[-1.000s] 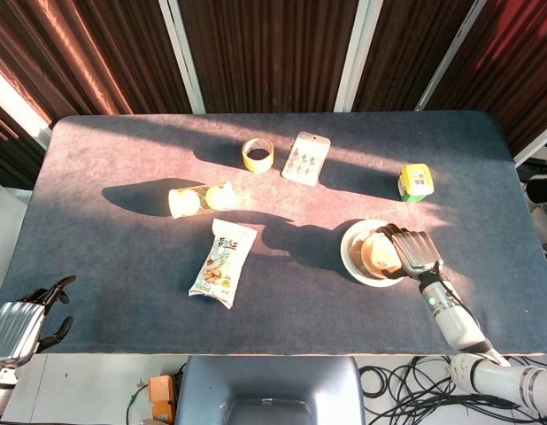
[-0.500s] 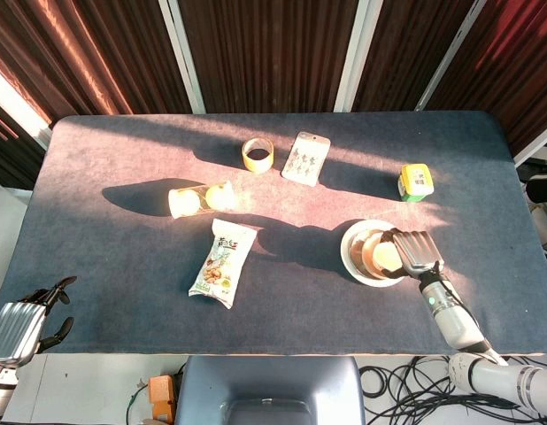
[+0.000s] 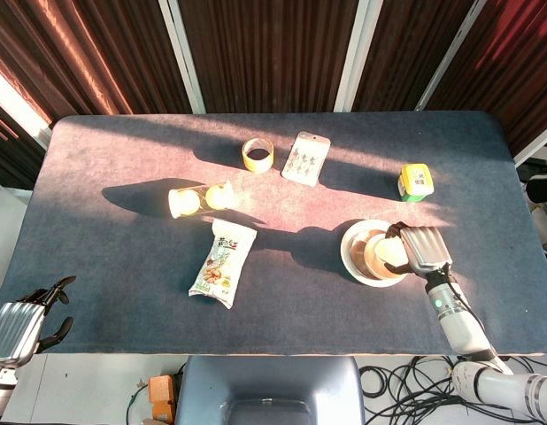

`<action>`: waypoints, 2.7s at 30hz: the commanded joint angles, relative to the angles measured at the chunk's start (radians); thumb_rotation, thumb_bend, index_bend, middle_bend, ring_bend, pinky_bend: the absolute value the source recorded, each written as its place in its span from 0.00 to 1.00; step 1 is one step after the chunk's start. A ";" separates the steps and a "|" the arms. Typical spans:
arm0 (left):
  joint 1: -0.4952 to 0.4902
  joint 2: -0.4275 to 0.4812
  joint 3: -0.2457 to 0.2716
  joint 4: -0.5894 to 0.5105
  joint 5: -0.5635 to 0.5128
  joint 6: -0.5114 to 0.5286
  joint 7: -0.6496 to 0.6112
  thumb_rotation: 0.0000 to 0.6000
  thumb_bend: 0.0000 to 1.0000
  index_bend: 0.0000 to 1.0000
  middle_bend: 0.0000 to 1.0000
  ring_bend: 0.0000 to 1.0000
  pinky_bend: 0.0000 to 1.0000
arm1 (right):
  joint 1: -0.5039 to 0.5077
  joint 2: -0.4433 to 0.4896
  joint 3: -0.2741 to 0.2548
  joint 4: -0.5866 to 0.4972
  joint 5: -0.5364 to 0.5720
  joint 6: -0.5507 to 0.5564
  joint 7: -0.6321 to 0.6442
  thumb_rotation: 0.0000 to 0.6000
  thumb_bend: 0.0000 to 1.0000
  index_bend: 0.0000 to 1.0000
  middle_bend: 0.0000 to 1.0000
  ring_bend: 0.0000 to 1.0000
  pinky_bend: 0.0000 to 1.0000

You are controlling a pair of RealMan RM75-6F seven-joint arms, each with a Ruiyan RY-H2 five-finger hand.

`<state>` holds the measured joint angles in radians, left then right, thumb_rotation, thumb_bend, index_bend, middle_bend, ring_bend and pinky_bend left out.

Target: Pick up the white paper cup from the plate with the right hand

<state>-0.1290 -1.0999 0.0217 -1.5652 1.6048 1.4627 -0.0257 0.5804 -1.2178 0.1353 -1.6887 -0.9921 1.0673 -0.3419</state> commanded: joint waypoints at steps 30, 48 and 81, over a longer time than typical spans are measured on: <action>-0.004 0.012 0.006 0.000 0.004 -0.011 -0.030 1.00 0.35 0.21 0.47 0.42 0.63 | 0.087 0.074 -0.052 -0.104 -0.161 -0.310 0.252 1.00 0.11 0.41 0.38 0.40 0.64; 0.001 0.011 0.008 0.001 0.012 0.001 -0.028 1.00 0.35 0.21 0.47 0.42 0.63 | 0.089 0.053 -0.066 -0.074 -0.165 -0.306 0.264 1.00 0.11 0.07 0.05 0.07 0.25; 0.000 -0.034 -0.024 -0.013 -0.043 -0.006 0.081 1.00 0.35 0.12 0.29 0.24 0.39 | -0.454 0.150 -0.168 0.003 -0.447 0.417 0.267 1.00 0.10 0.00 0.00 0.00 0.11</action>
<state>-0.1261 -1.1329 -0.0019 -1.5766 1.5604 1.4623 0.0593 0.1372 -1.0673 -0.0356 -1.6875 -1.4413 1.4908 -0.0759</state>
